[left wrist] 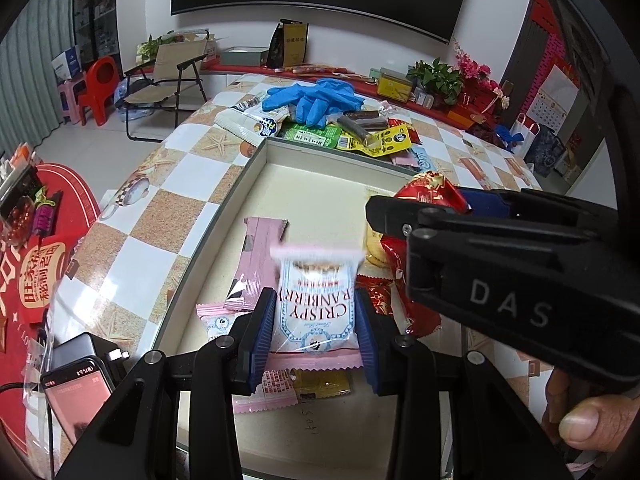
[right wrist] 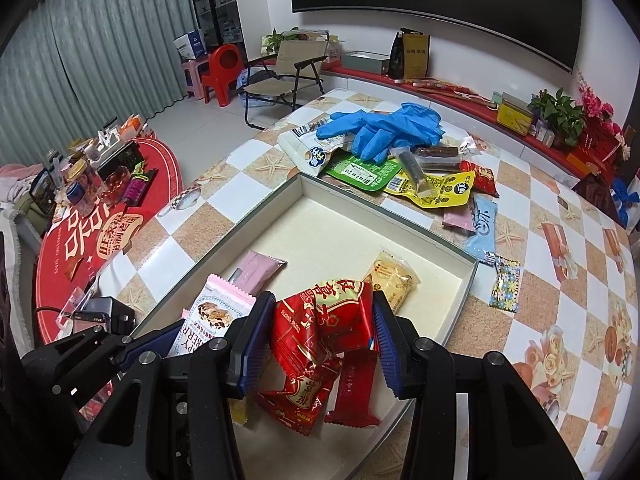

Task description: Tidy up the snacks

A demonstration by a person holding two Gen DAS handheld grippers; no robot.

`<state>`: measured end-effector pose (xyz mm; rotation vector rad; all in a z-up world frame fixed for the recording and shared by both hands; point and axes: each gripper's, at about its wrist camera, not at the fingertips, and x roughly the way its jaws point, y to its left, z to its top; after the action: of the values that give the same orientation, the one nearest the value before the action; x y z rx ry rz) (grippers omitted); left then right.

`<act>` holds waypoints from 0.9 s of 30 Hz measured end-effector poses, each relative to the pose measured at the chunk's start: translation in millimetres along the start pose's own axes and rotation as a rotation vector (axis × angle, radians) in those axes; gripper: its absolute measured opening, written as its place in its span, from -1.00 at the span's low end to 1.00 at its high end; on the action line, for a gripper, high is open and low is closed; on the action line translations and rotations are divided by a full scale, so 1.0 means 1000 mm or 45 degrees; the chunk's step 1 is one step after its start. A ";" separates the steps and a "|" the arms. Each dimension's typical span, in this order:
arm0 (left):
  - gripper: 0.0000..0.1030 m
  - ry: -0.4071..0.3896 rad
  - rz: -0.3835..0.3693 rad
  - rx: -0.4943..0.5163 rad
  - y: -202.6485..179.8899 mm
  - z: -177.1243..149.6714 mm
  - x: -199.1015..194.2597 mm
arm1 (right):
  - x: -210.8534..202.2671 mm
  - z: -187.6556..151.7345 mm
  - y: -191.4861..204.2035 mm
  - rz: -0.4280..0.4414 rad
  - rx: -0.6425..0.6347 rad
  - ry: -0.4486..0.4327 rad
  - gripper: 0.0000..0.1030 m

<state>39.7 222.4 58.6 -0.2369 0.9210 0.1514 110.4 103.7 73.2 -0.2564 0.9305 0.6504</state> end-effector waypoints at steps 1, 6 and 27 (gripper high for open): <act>-0.16 0.004 0.000 -0.003 0.000 -0.001 0.000 | 0.001 0.000 0.000 0.006 0.005 0.007 -0.05; 0.46 -0.006 -0.002 0.009 -0.004 -0.003 -0.005 | -0.002 0.002 -0.004 0.032 0.030 0.006 0.74; 0.78 -0.003 0.102 0.095 -0.026 -0.028 -0.026 | -0.010 -0.024 -0.015 0.011 0.041 0.116 0.74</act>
<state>8.5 189.3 67.0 -0.1305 0.9325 0.1905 99.6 76.7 66.1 -0.2554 1.0288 0.6354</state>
